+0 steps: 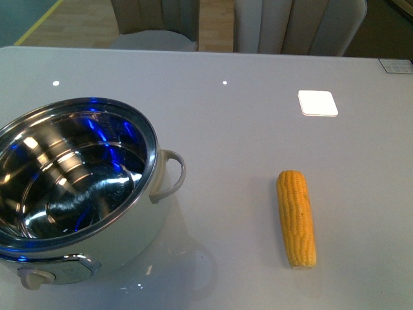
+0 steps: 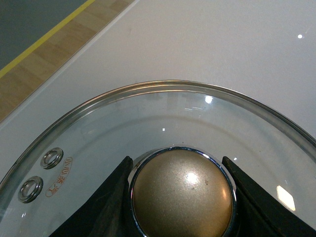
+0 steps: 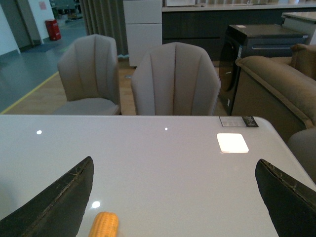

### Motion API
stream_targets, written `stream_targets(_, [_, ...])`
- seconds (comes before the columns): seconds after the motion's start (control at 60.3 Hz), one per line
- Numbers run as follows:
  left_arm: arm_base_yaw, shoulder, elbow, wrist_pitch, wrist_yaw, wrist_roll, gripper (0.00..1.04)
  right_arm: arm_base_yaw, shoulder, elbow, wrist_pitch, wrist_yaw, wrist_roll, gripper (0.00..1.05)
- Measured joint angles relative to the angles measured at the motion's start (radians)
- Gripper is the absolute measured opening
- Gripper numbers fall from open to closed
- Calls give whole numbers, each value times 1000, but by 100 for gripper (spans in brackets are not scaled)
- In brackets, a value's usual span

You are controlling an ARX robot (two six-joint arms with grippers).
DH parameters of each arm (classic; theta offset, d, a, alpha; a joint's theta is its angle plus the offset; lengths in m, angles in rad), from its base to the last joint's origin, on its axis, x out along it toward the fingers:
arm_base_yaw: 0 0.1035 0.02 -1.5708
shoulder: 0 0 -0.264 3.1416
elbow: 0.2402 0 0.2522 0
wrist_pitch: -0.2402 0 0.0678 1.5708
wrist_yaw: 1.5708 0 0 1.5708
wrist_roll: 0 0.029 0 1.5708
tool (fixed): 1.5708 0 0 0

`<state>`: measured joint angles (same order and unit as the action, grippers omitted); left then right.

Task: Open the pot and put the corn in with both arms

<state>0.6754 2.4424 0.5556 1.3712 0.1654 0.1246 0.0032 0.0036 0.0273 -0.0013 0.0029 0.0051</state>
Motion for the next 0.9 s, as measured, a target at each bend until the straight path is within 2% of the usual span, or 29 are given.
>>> stream_targets(0.182, [-21,23,124,-7,2,-22,45,0,0,0,0,-3,0,96])
stream_targets(0.365, [-22,48,133,-2,-32,-22,45,0,0,0,0,-1,0,96])
stream_targets(0.895, [-26,118,138,21,-42,-33,45,0,0,0,0,-1,0,96])
